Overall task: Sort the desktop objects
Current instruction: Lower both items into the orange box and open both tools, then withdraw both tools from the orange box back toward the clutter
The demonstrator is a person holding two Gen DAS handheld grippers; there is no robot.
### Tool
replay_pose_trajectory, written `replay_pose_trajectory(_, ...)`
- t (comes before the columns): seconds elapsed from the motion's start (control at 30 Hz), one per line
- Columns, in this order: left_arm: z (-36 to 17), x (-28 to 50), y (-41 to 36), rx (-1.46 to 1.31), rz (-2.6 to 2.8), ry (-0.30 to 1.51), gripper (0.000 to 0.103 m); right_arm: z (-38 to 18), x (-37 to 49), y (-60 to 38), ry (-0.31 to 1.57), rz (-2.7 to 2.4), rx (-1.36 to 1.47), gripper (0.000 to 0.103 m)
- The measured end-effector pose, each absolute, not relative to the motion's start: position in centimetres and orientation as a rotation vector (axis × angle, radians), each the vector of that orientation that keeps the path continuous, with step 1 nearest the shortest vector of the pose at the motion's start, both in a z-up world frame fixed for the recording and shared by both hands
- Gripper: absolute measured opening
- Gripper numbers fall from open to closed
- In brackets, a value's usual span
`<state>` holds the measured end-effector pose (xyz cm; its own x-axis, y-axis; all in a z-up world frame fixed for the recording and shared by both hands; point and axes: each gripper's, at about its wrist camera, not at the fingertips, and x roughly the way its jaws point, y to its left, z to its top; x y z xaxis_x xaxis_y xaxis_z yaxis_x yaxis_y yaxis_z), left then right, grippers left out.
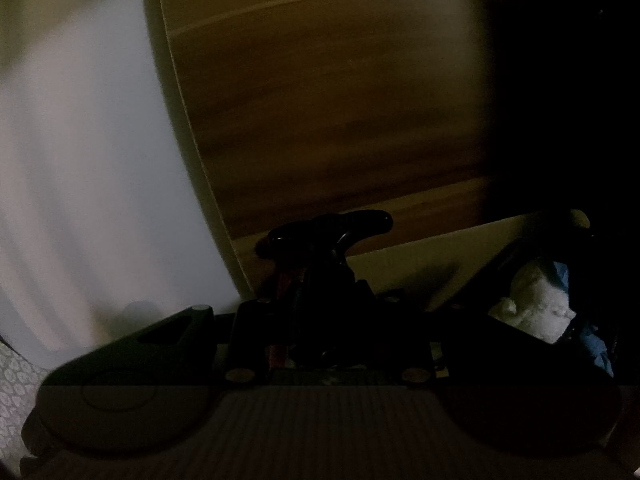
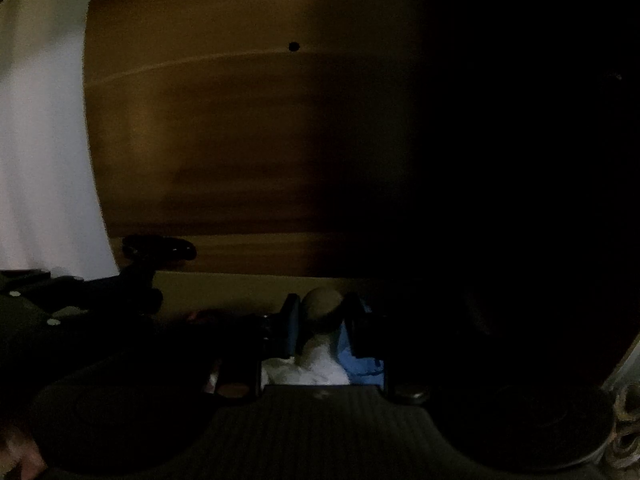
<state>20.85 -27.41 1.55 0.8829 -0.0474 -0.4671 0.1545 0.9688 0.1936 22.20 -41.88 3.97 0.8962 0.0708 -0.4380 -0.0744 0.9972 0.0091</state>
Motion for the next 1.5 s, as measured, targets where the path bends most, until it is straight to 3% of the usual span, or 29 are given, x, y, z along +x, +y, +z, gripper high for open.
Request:
replay_pose_trajectory(0.23,1.1,21.5,-27.7,0.213,-0.105,0.493,0.031,3.9,22.5,-41.9,0.461,0.065,-0.010,0.022)
replay_pose_trajectory(0.3,1.2,21.4,-27.7,0.214,-0.081,0.476,0.060,4.0,22.3,-42.0,0.459,0.063,-0.006,0.041)
replay_pose_trajectory(0.33,1.2,21.5,-27.8,0.216,-0.060,0.473,0.067,4.0,22.2,-42.0,0.454,0.056,-0.011,0.065)
replay_pose_trajectory(0.47,1.1,21.4,-27.6,0.210,-0.060,0.465,0.081,3.7,22.5,-42.0,0.444,0.035,-0.013,0.071)
replay_pose_trajectory(0.73,1.2,20.4,-26.8,0.175,-0.083,0.450,0.088,3.2,22.0,-42.7,0.455,0.038,0.013,0.074)
replay_pose_trajectory(0.87,1.2,19.6,-26.5,0.186,-0.105,0.425,0.088,2.8,21.3,-43.1,0.458,0.035,0.011,0.081)
replay_pose_trajectory(1.5,1.1,16.4,-25.7,0.156,-0.168,0.434,0.090,1.0,18.4,-44.0,0.472,0.046,0.040,0.089)
